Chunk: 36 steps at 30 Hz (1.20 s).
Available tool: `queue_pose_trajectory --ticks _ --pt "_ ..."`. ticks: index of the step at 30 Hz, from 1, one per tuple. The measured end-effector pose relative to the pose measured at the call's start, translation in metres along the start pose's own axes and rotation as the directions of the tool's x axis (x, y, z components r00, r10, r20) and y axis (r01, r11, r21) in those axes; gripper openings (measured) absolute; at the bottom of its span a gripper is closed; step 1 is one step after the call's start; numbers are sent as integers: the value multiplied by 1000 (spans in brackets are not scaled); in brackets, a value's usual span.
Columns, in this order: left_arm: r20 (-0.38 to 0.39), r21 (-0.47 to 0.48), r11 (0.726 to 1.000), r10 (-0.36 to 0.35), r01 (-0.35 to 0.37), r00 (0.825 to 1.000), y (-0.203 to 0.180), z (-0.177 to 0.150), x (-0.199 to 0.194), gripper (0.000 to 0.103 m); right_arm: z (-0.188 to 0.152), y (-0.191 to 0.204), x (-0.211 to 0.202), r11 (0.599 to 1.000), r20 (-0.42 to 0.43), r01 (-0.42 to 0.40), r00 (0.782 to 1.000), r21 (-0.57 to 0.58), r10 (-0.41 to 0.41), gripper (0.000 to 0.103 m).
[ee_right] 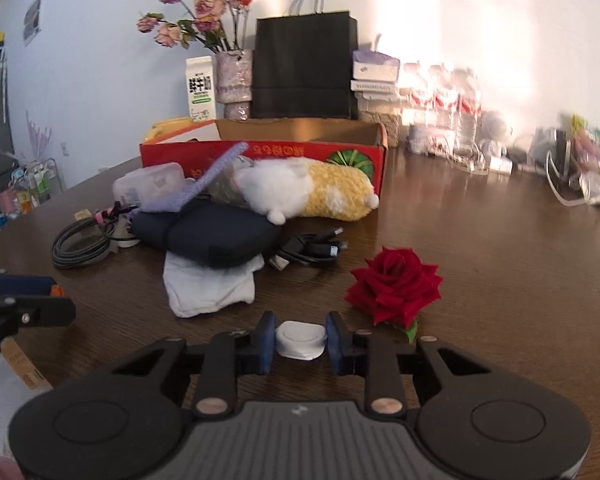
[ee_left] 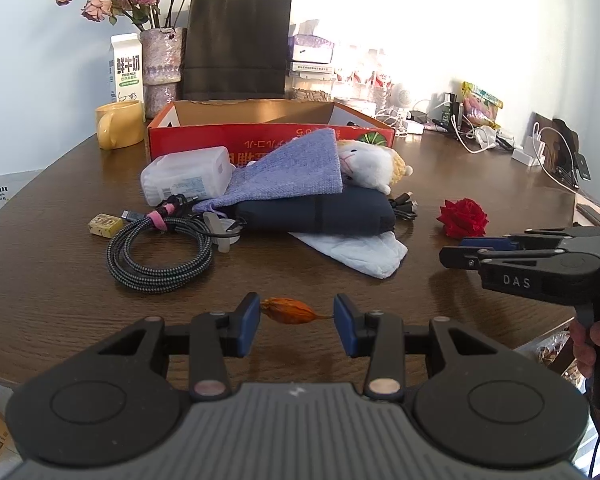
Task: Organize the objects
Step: 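Close the left tool on the orange object while the right tool grasps the small white lid, then carry the orange object and white lid over the cardboard box with both tools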
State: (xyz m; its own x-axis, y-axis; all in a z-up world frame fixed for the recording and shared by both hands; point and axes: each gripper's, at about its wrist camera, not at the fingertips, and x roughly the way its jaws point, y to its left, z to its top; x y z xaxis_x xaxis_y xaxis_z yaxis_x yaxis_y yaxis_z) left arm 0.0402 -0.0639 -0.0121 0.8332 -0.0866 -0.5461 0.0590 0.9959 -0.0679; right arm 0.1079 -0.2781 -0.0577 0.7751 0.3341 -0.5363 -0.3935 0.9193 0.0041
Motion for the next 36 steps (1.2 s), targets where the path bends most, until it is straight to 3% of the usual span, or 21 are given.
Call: queue_pose_trajectory --ticks 10,17,26,36 --pt "74 -3 1000 3 -2 997 8 18 0 41 22 12 -7 999 77 -18 997 -29 20 26" --pt "165 -20 1000 13 -10 986 19 49 13 41 55 23 6 998 150 -21 988 -55 29 26" --pt "261 -45 998 47 -36 964 40 109 46 41 112 33 47 998 218 -17 976 -64 31 26" --pt "297 -99 994 78 -50 952 58 169 97 41 168 31 103 999 229 -24 973 -45 33 26"
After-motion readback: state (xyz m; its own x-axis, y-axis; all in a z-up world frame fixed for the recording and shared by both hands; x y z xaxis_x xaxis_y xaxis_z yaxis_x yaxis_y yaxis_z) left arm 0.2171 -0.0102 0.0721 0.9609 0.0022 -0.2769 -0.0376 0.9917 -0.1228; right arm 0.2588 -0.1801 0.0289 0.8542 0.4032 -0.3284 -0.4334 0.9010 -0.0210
